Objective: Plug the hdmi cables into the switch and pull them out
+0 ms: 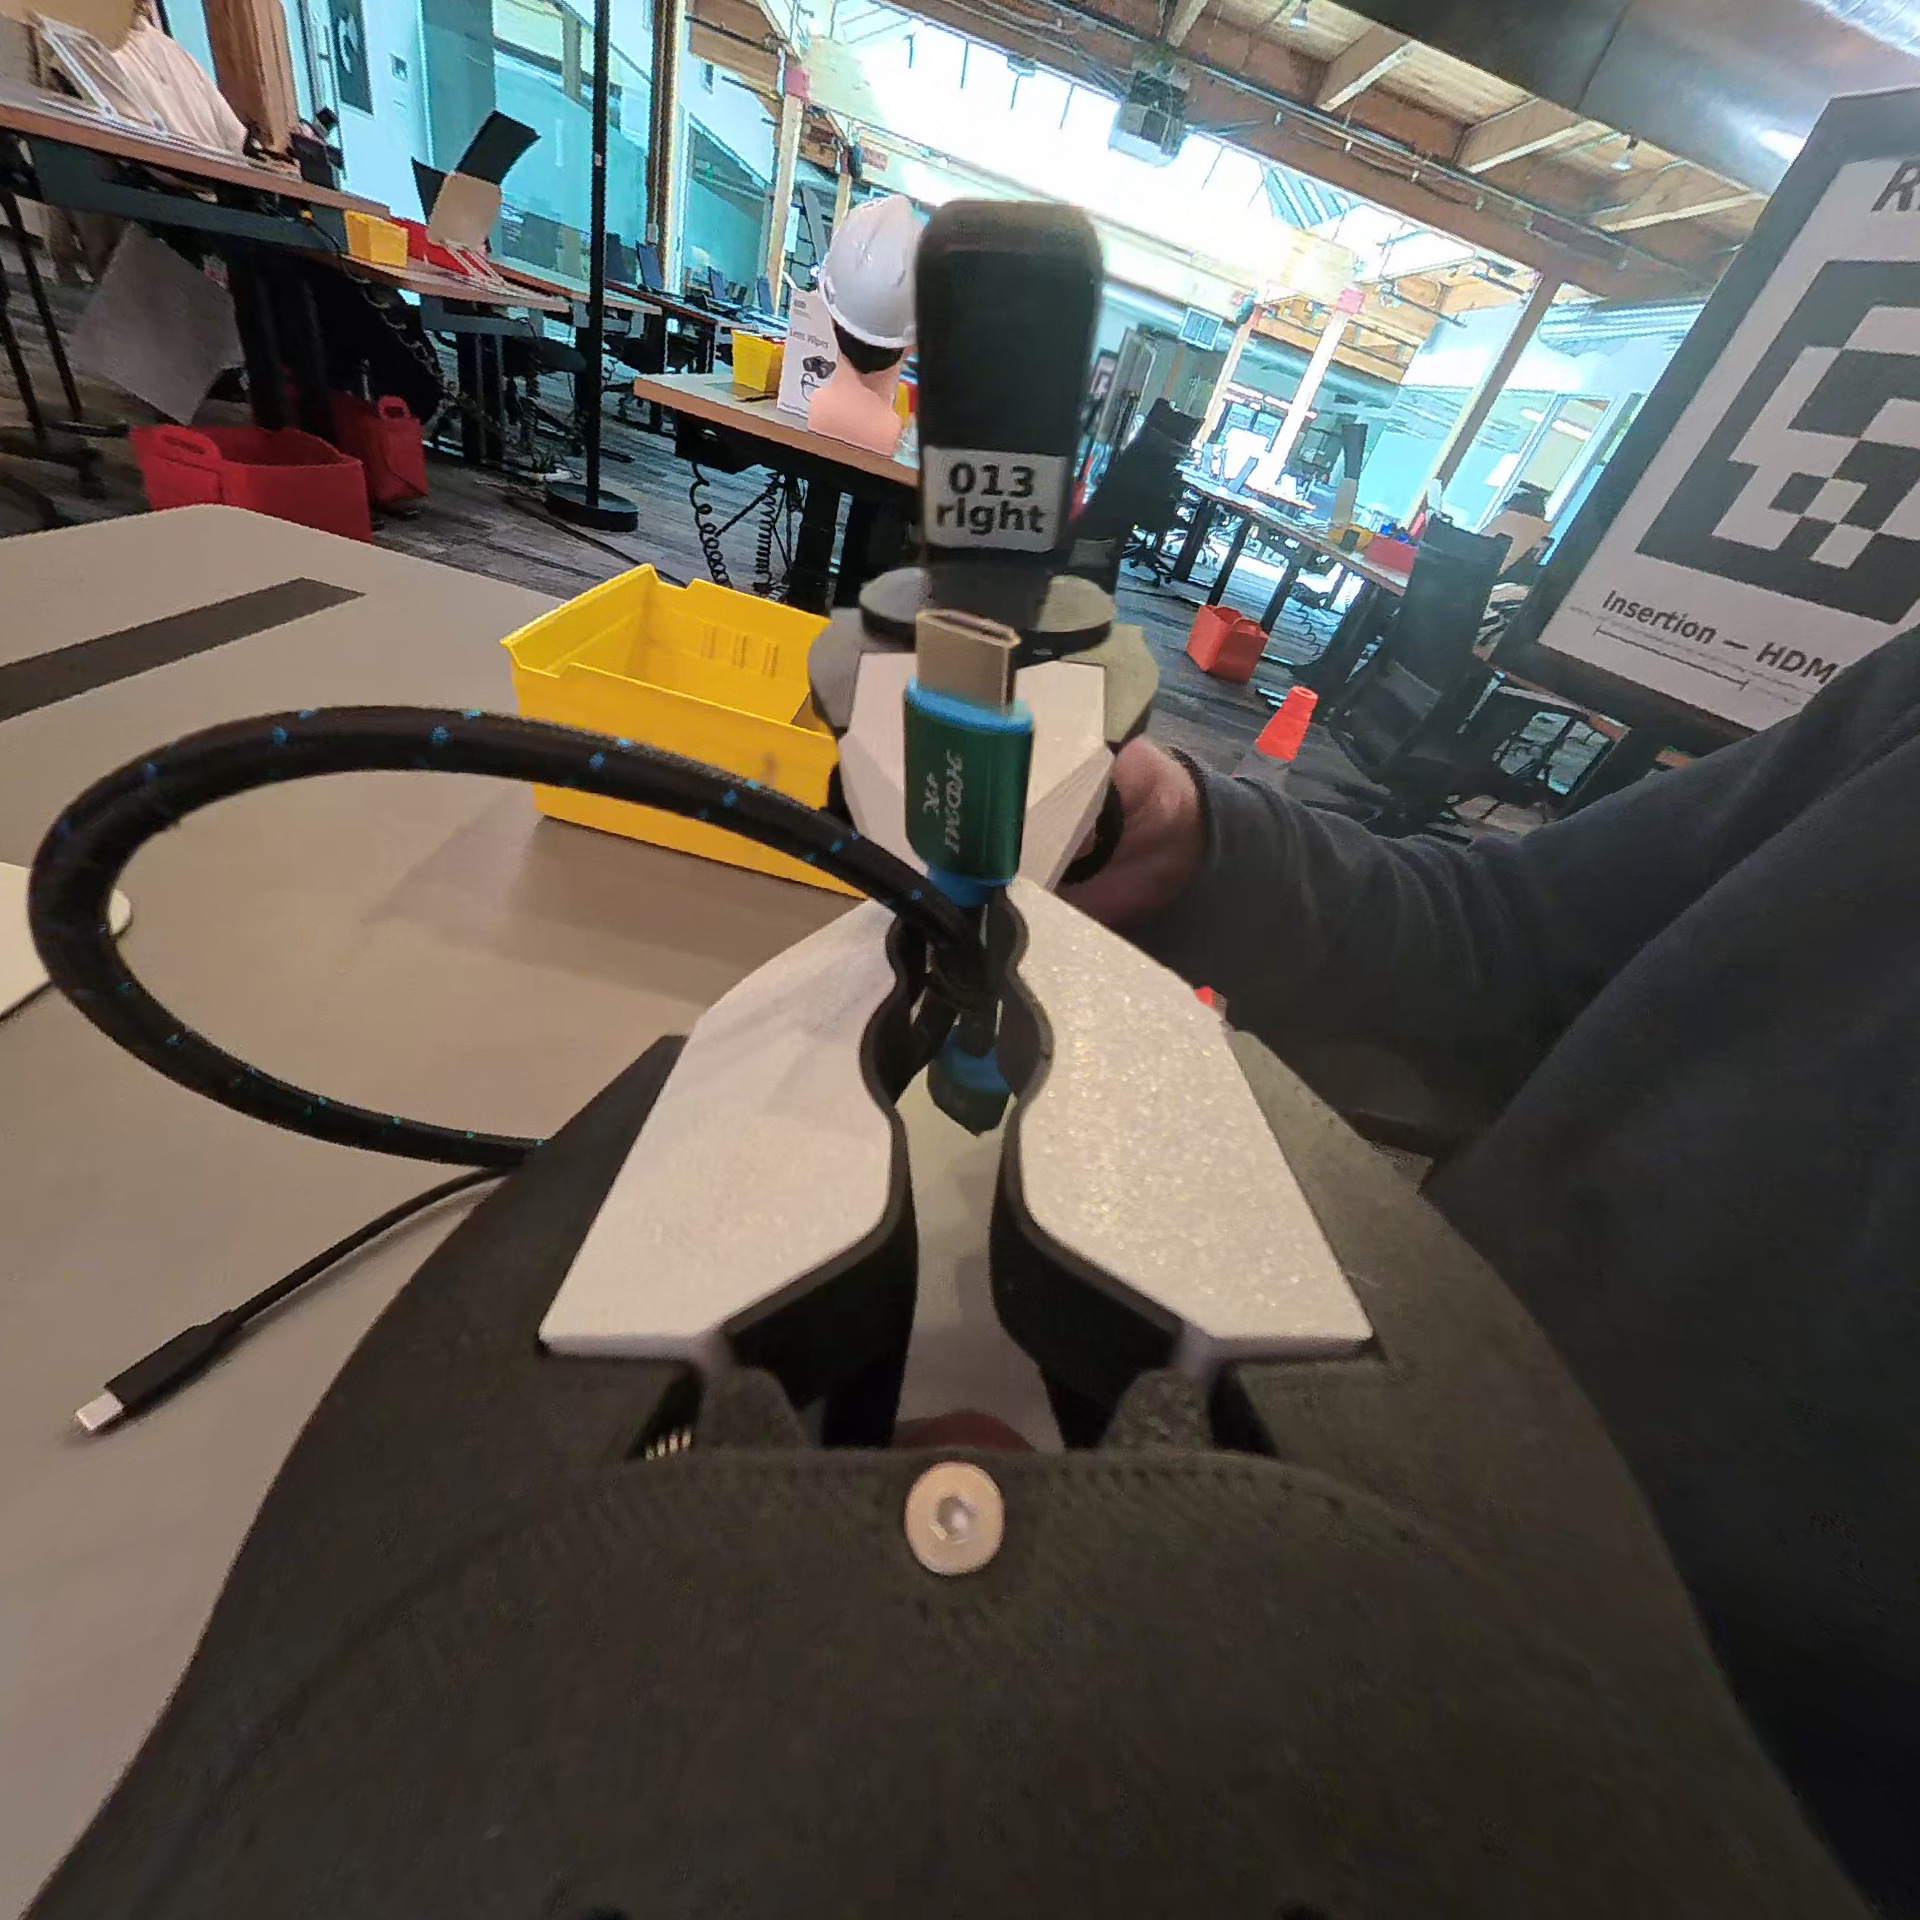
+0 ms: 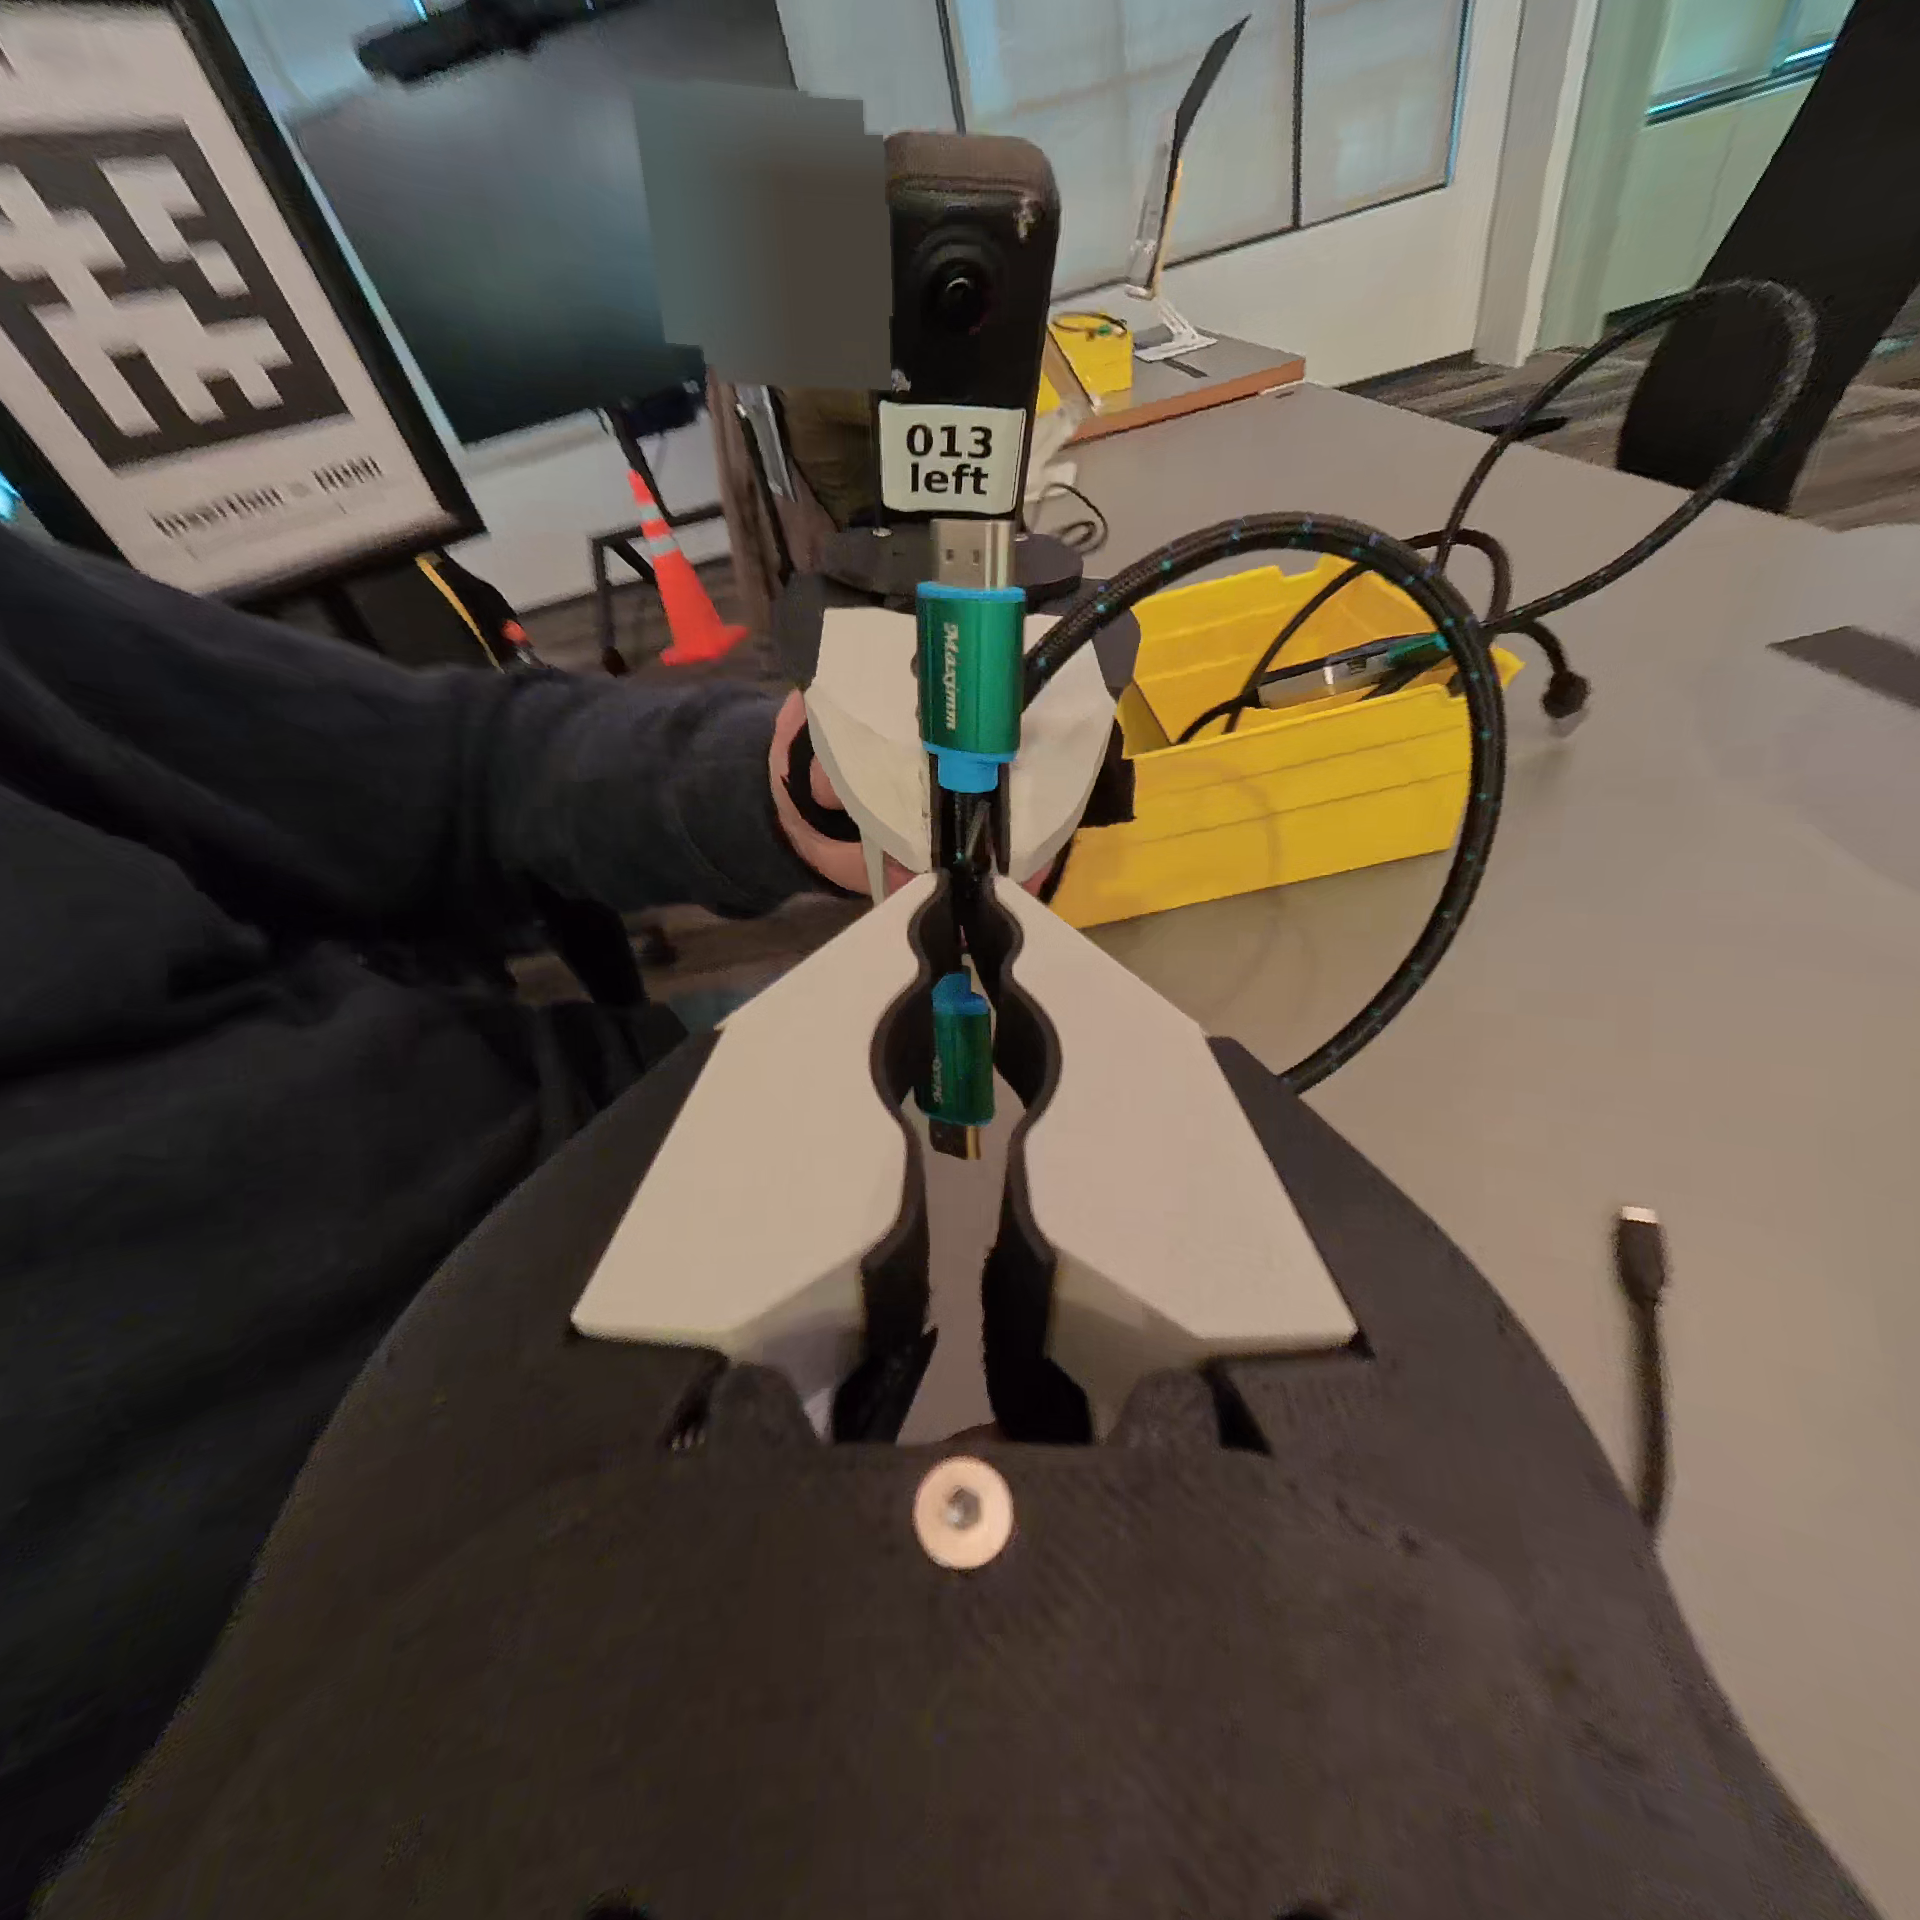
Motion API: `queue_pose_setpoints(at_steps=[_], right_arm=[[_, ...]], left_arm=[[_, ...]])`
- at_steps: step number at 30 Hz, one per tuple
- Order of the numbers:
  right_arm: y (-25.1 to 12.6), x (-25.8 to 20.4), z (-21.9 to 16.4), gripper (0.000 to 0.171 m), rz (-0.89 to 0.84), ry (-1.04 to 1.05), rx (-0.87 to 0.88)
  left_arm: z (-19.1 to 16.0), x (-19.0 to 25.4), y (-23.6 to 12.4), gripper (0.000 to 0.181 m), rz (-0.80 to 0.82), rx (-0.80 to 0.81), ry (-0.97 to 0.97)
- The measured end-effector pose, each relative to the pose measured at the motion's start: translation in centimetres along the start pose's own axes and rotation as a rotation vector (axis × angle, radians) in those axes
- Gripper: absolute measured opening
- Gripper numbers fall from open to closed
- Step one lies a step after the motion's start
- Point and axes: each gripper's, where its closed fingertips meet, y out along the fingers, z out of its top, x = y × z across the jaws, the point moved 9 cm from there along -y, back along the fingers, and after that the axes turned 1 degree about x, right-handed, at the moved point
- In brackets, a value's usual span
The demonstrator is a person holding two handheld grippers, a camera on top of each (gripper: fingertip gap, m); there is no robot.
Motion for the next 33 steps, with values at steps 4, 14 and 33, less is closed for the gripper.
queue_pose_setpoints(at_steps=[4,14,33], right_arm=[[0.0,0.2,-0.3,0.001,0.023,0.034,0.002],[-0.4,-0.2,0.0,0.007,-0.031,-0.081,-0.029],[-0.9,-0.1,0.2,0.005,-0.030,-0.070,-0.002]], left_arm=[[-0.1,0.0,0.1,0.011,0.007,-0.020,0.014],[0.0,0.2,0.2,0.009,-0.016,-0.052,0.015],[-0.3,0.5,0.6,0.009,-0.025,-0.109,0.033]])
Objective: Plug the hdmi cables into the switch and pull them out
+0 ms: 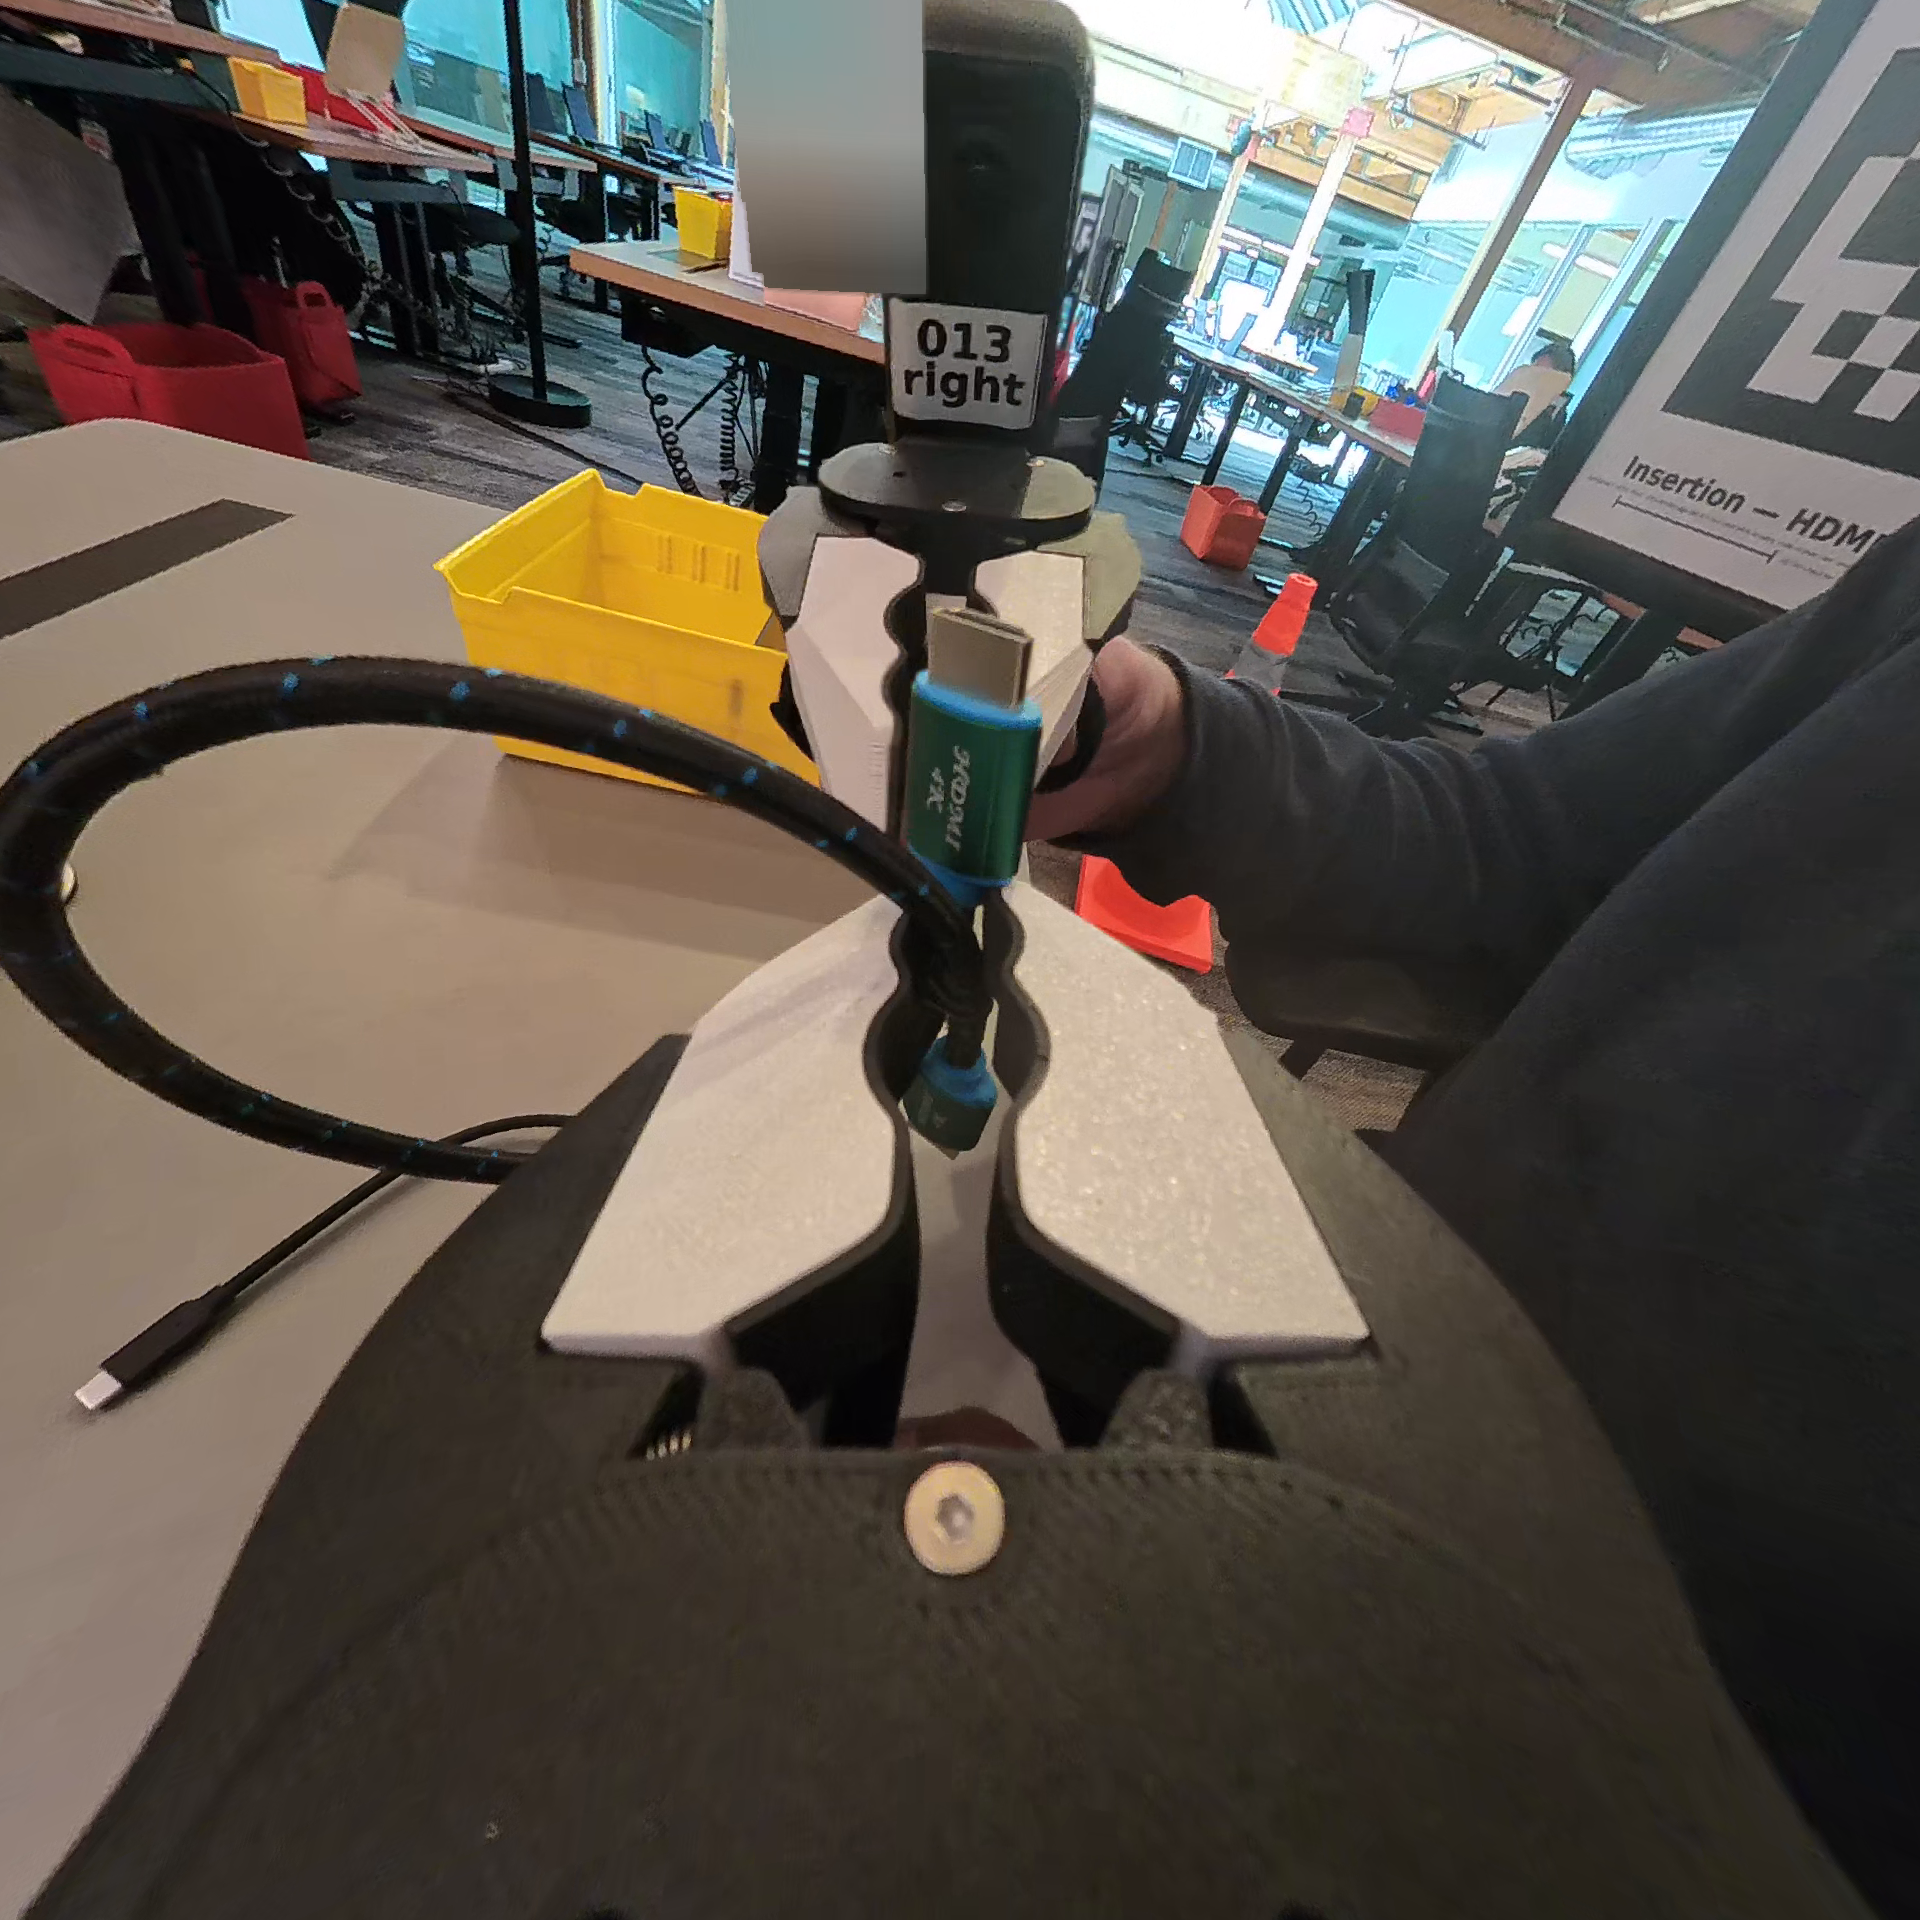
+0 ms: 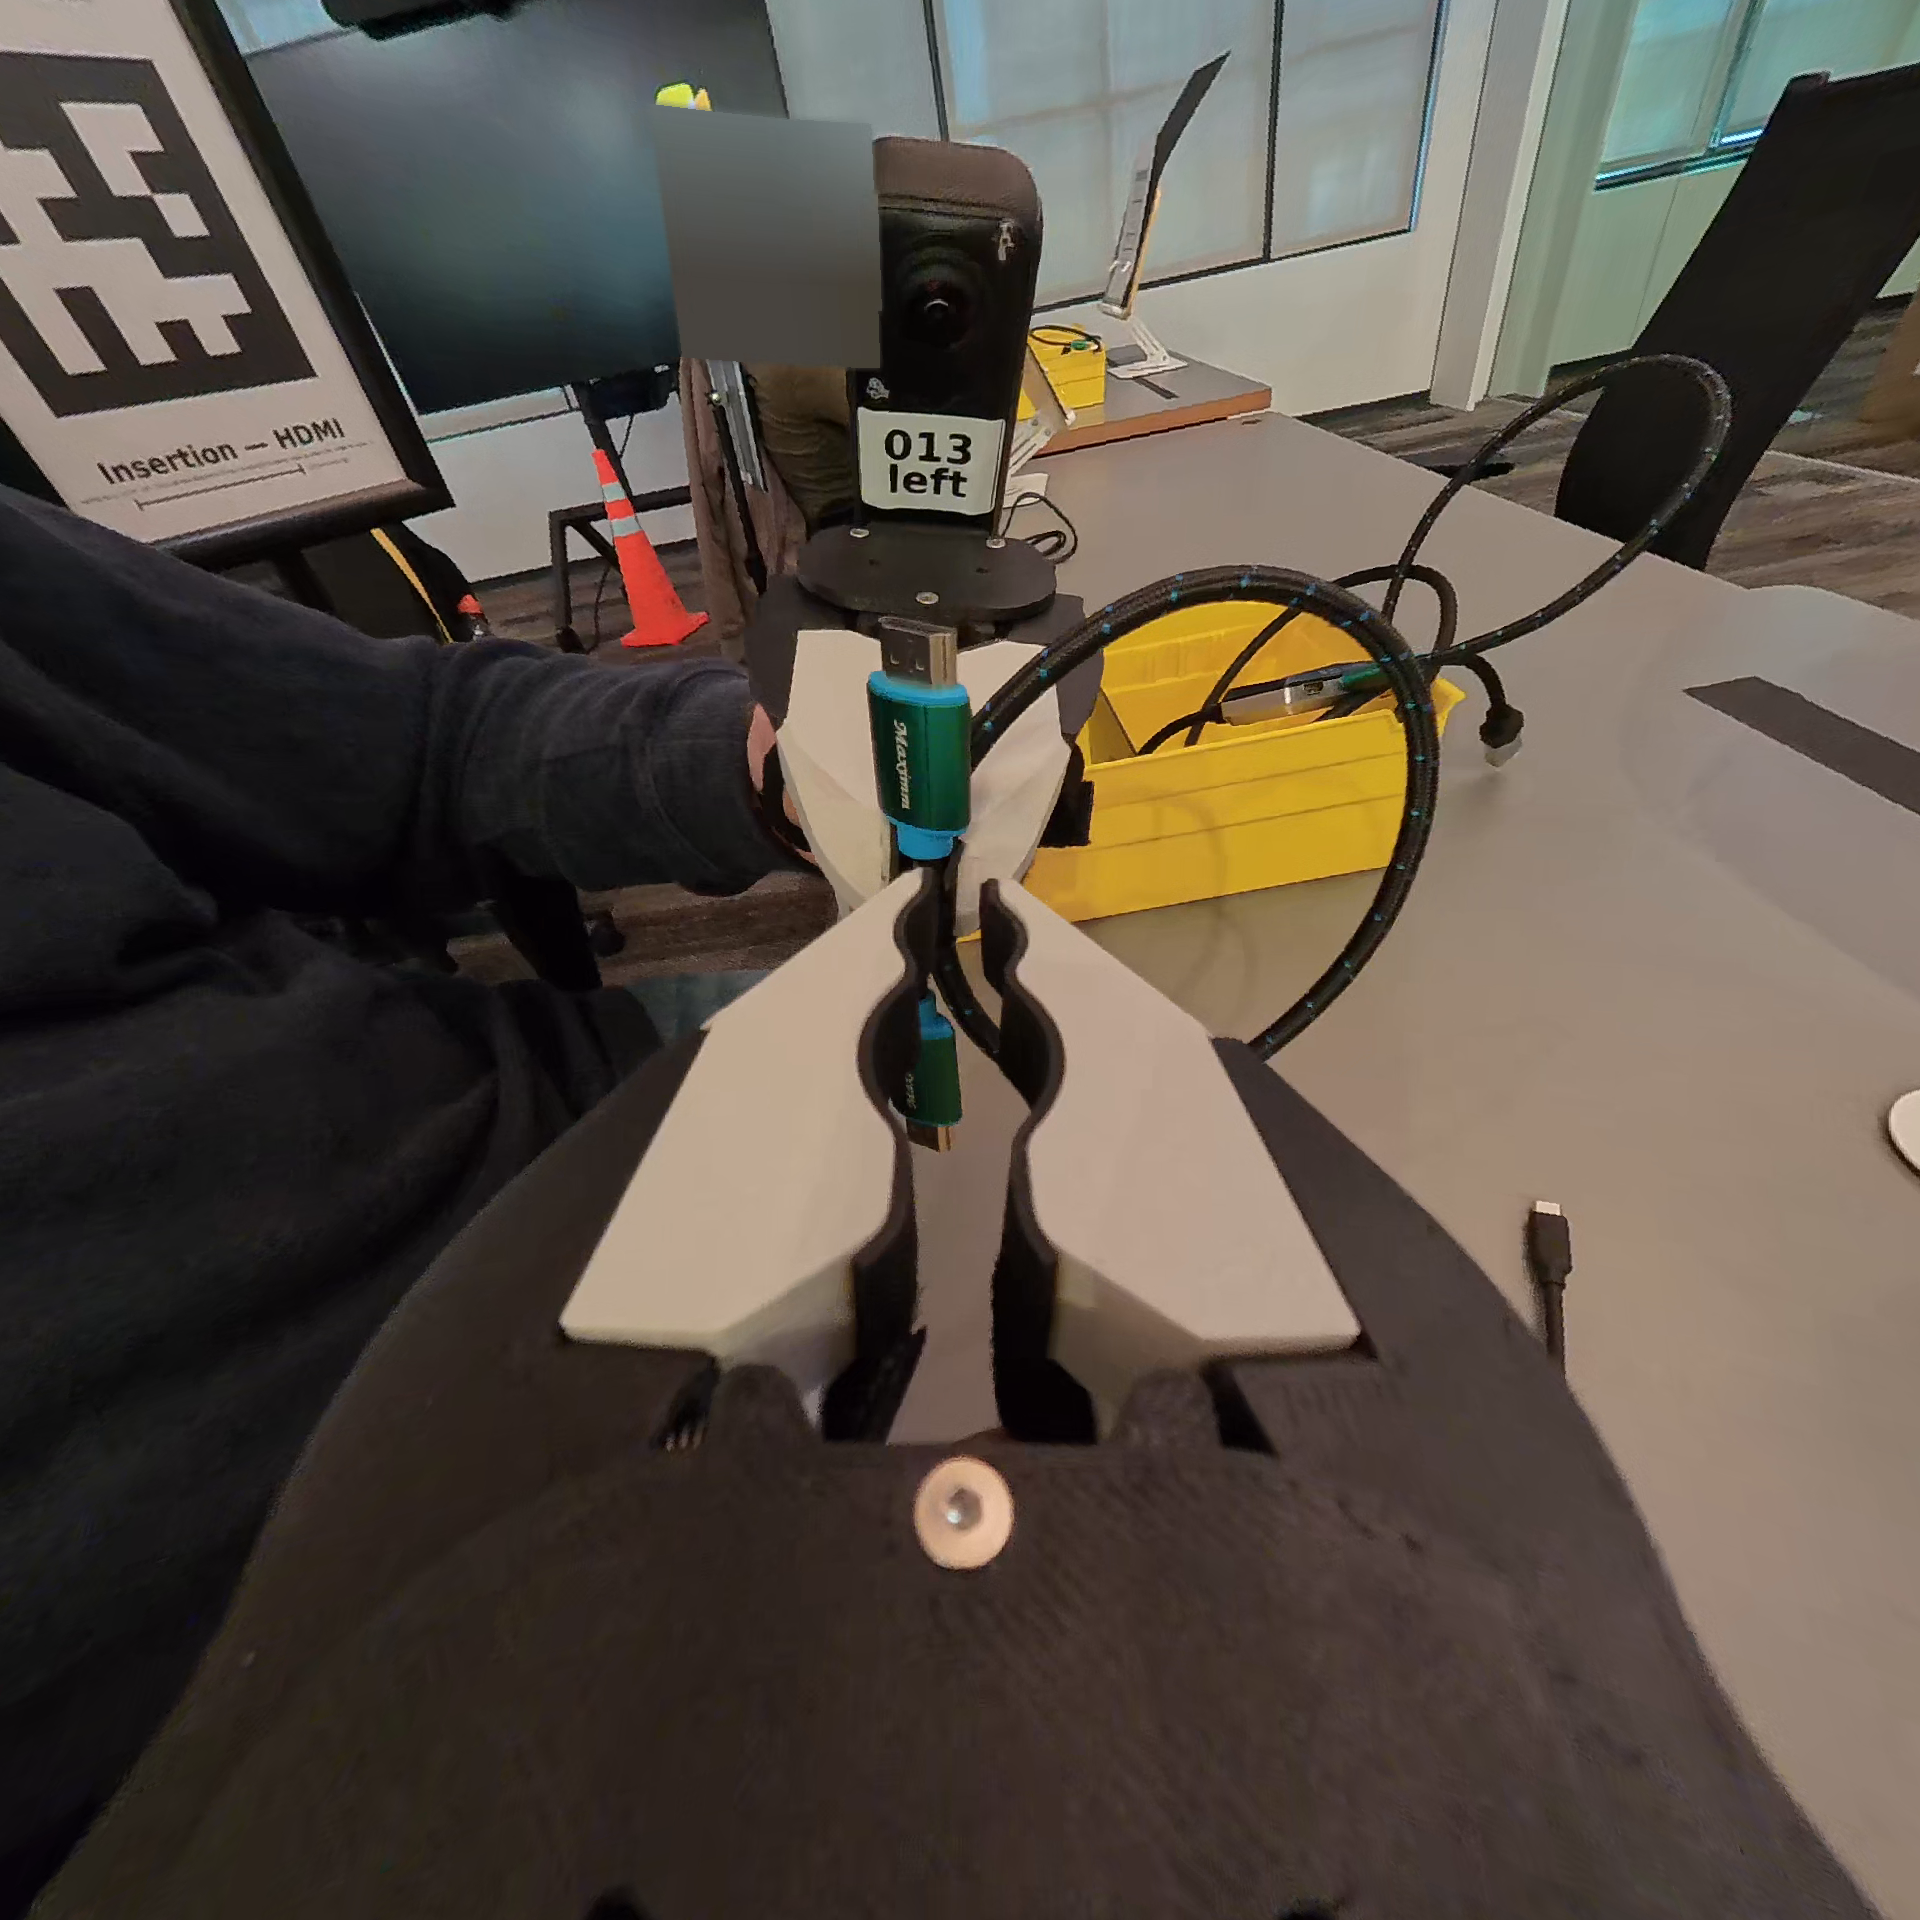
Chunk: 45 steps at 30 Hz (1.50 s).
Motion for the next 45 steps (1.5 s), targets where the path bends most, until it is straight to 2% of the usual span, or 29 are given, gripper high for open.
queue_pose_setpoints(at_steps=[1,28,37,40,42,45], right_arm=[[0.0,-0.1,0.0,0.000,0.007,-0.005,-0.002],[-0.3,0.4,0.1,0.000,0.004,0.053,0.038],[-0.1,1.1,-0.4,0.000,0.014,0.199,0.065],[-0.2,1.1,-0.2,0.001,0.015,0.167,0.074],[-0.4,0.9,0.0,0.013,-0.026,0.113,0.041],[-0.4,0.0,0.2,0.009,-0.010,0.046,-0.015]], left_arm=[[0.0,0.0,0.0,0.009,0.004,-0.005,0.004],[0.2,-0.4,-0.6,0.010,-0.020,0.102,-0.042],[0.4,-0.3,-0.8,0.010,0.031,0.097,0.023],[0.4,-0.3,-0.8,0.009,0.026,0.105,0.010],[0.4,-0.5,-0.9,0.009,0.032,0.116,0.002],[0.5,-0.7,-1.3,0.009,0.041,0.135,-0.015]])
